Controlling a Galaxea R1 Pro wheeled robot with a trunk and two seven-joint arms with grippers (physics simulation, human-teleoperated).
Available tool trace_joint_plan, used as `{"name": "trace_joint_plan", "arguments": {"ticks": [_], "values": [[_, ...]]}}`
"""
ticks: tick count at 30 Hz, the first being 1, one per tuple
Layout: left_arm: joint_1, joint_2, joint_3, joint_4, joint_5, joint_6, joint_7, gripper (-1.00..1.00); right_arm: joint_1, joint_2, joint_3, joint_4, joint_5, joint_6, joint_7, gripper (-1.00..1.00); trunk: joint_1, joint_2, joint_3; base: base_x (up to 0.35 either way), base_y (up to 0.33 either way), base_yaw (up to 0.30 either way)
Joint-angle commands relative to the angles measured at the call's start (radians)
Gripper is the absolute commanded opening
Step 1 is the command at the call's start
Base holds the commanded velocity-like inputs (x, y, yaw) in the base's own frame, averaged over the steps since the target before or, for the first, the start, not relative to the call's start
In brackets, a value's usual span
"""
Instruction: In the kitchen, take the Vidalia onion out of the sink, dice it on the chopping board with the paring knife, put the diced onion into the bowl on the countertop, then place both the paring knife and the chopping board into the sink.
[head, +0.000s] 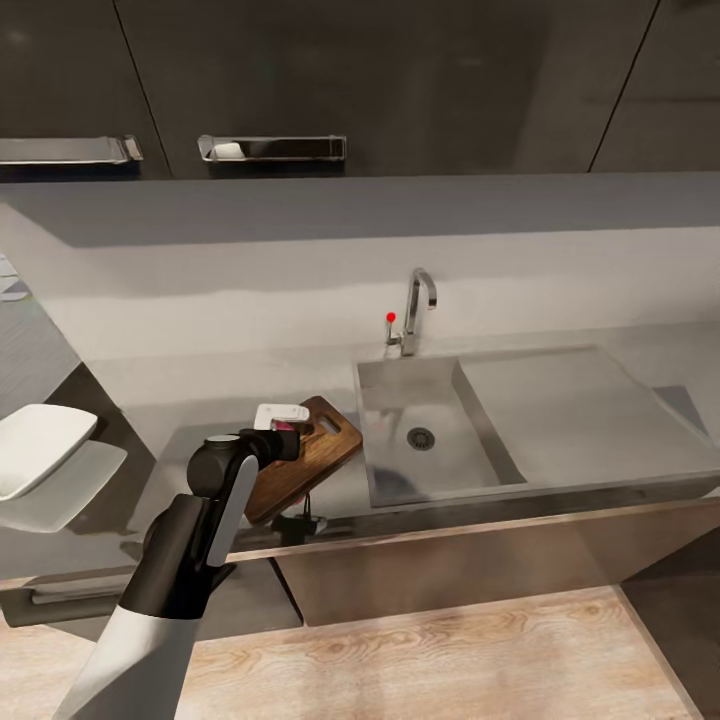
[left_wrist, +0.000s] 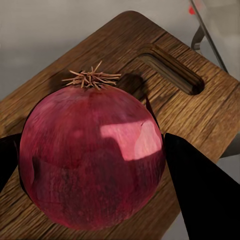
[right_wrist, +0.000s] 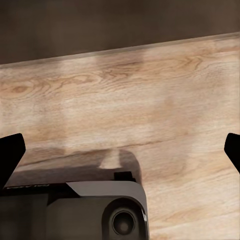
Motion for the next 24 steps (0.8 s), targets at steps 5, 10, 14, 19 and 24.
{"name": "trace_joint_plan", "arguments": {"ticks": [5,10,14,19,24], "values": [[-0.001,0.000,-0.001,0.001,0.010,0.004,0.011,-1.00,-0.001,0.001,0.001,0.000,0.001,-0.002,-0.004,1.00,0.001,-0.002,-0.005,0.000,0.000,0.000],[-0.001,0.001,-0.001,0.001,0.010,0.004,0.011,-1.00,-0.001,0.001,0.001,0.000,0.001,-0.003,-0.004,1.00,0.001,-0.002,-0.010,0.000,0.000,0.000],[-0.001,0.000,-0.001,0.002,0.010,0.004,0.011,-1.00,0.000,0.001,0.001,0.000,0.001,-0.003,-0.004,1.00,0.001,-0.002,-0.011,0.000,0.000,0.000],[-0.001,0.001,-0.001,0.007,0.010,0.004,0.011,-1.00,-0.001,0.001,0.001,0.000,0.001,-0.003,-0.004,1.00,0.001,-0.002,-0.011,0.000,0.000,0.000],[-0.001,0.000,-0.001,0.009,0.010,0.004,0.011,-1.00,-0.001,0.000,0.001,0.000,0.001,-0.003,-0.004,1.00,0.001,-0.002,-0.011,0.000,0.000,0.000]]}}
